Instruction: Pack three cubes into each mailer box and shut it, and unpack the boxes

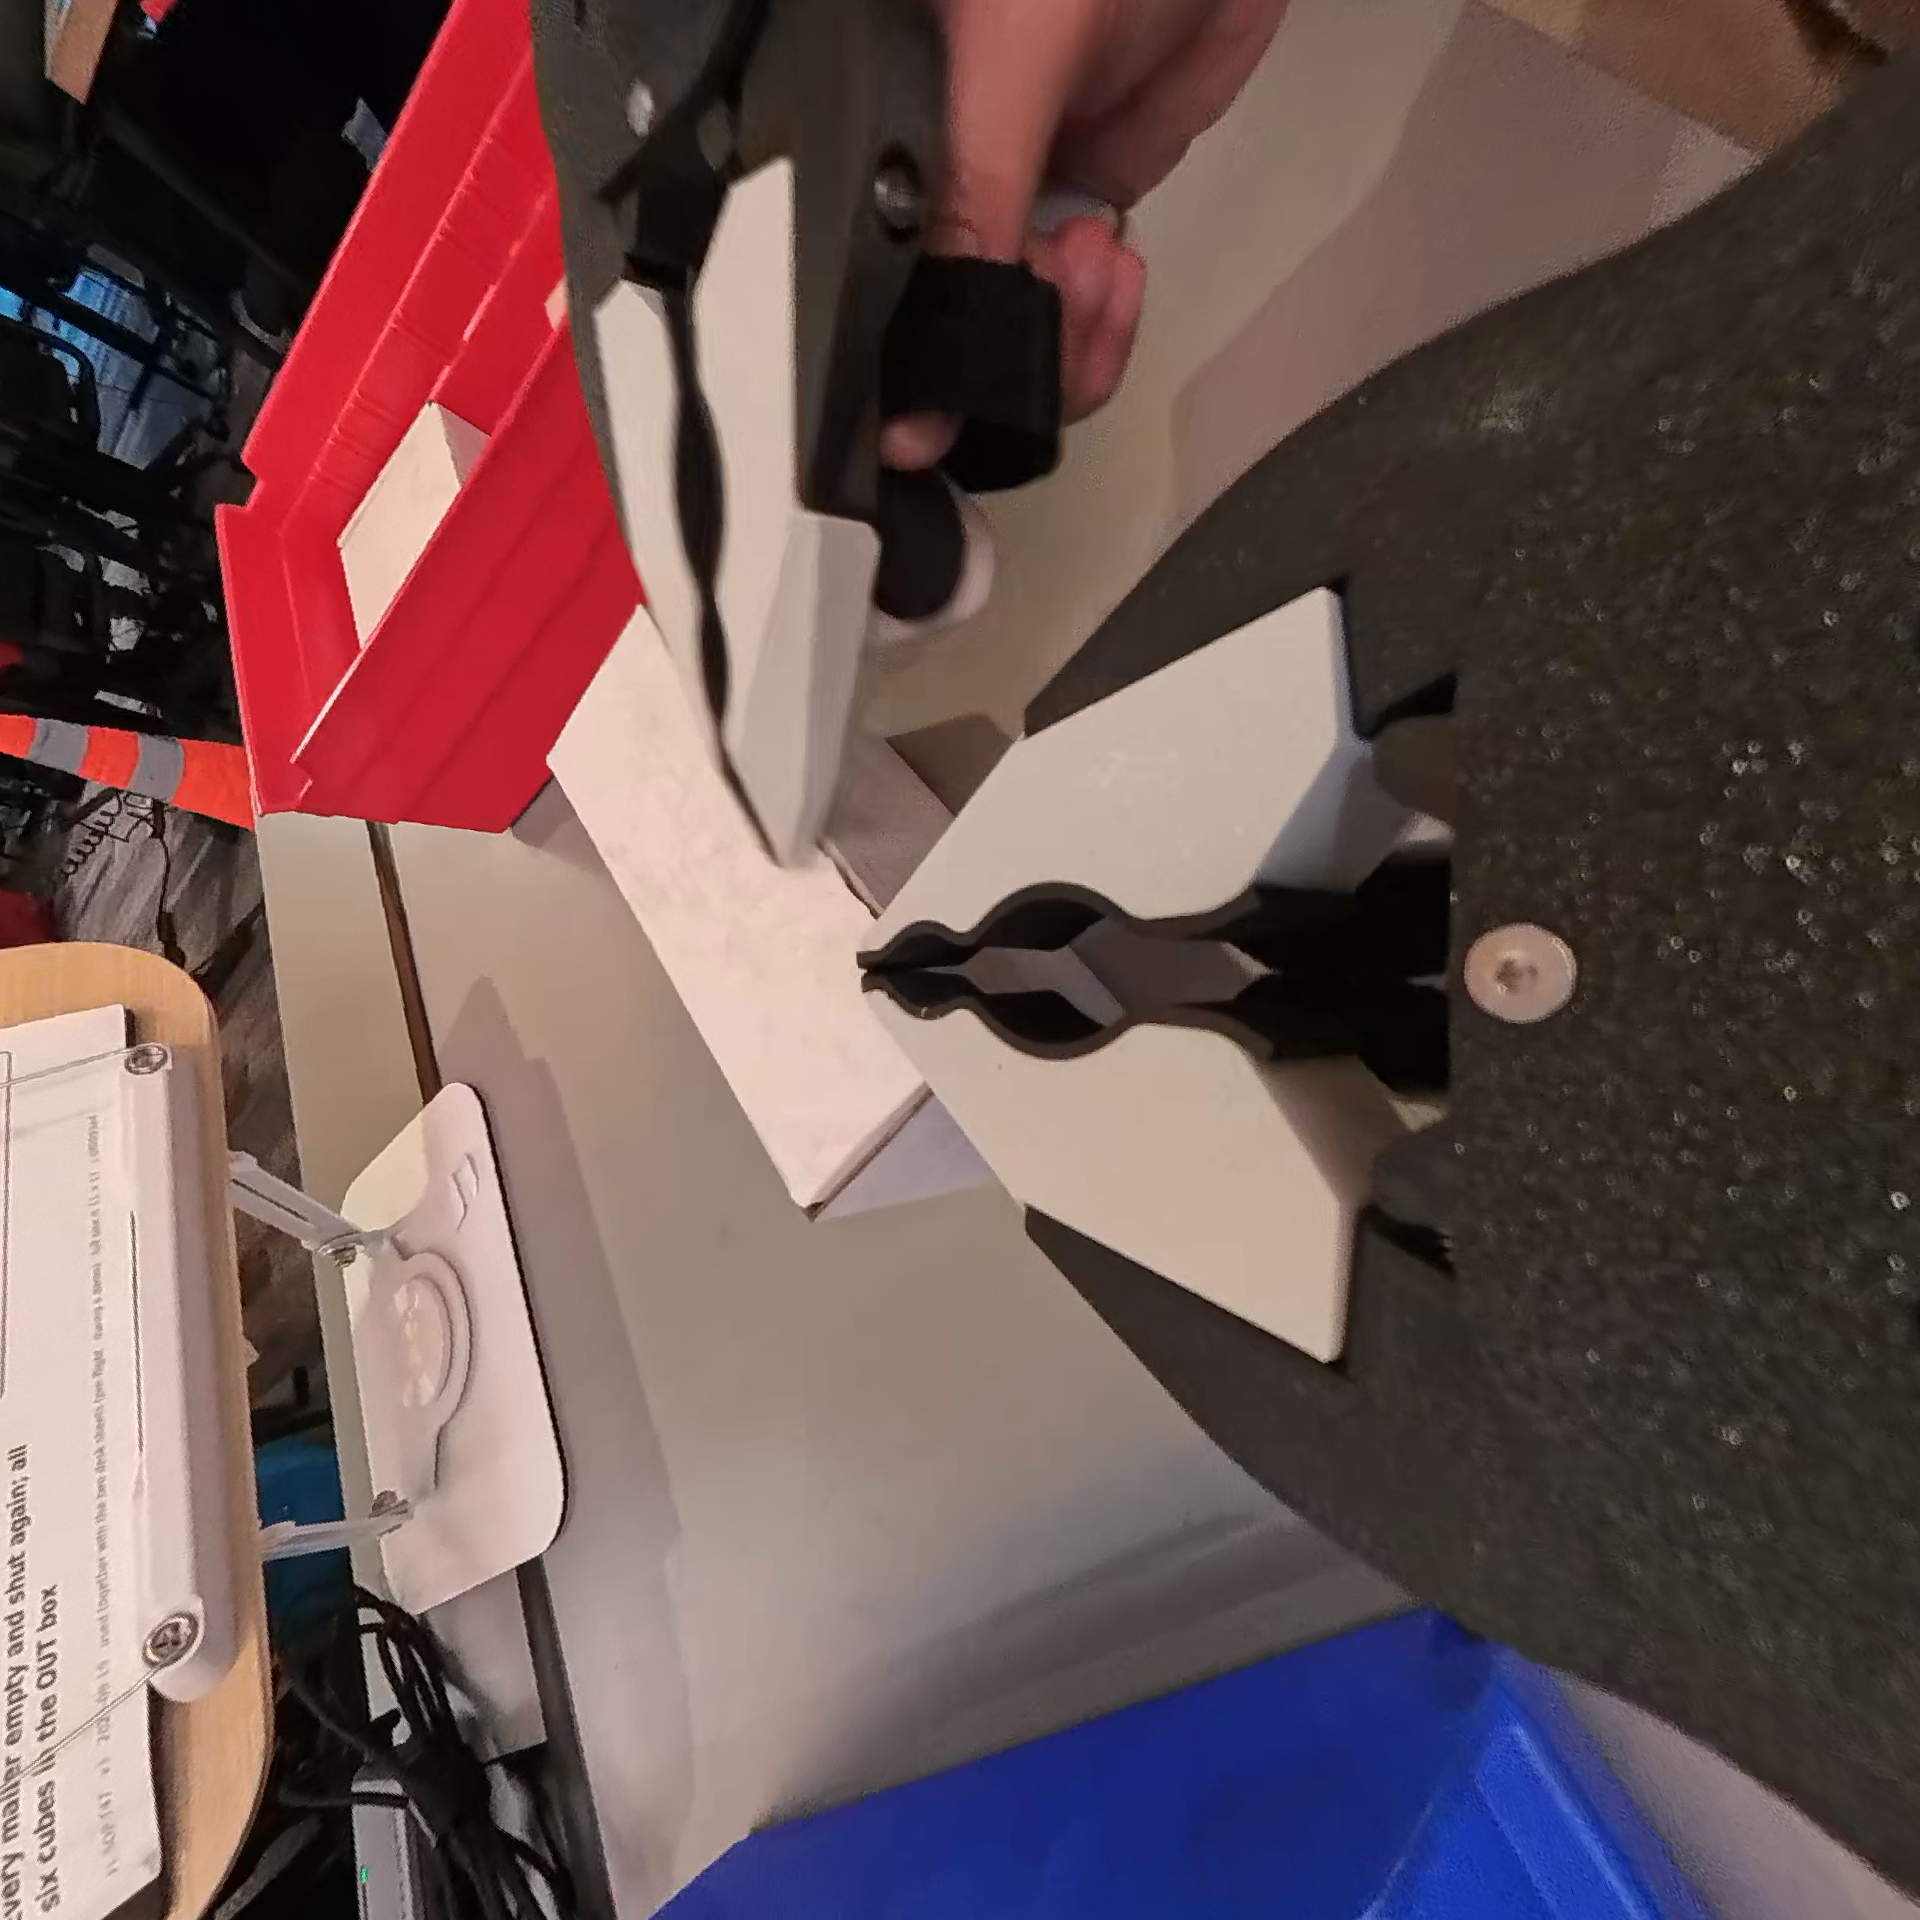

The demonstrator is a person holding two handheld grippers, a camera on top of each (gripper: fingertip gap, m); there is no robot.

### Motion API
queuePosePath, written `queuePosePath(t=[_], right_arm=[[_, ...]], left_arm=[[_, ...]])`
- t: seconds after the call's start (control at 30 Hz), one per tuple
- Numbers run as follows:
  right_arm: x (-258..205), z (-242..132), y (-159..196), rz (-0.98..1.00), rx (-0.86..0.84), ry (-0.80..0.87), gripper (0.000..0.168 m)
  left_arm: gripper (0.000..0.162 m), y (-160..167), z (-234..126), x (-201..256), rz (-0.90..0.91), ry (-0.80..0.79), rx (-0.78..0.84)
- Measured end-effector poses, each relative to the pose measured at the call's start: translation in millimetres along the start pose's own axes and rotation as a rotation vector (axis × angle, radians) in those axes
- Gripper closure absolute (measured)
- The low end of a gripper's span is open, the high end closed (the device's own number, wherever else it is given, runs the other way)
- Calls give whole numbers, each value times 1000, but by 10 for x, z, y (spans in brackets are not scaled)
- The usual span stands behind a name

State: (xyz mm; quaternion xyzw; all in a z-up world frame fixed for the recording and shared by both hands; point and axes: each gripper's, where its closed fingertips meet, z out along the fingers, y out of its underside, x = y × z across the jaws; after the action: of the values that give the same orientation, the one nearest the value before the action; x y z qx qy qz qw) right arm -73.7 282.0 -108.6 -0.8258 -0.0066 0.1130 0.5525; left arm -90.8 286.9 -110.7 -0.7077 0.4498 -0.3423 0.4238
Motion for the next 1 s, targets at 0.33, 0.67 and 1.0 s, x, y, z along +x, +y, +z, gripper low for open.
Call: queuePosePath(t=[0.33, 0.67, 1.0], right_arm=[[427, -164, -11, -13, 40, 114, 168], [785, -379, 16, 14, 51, 214, 168], [492, -519, -254, -379, -222, -70, 122]], left_arm=[[162, -4, 8, -7, -23, 2, 3], [162, -9, 17, -15, -47, 4, 12], [153, -323, -487, -22, -229, 179, 93]])
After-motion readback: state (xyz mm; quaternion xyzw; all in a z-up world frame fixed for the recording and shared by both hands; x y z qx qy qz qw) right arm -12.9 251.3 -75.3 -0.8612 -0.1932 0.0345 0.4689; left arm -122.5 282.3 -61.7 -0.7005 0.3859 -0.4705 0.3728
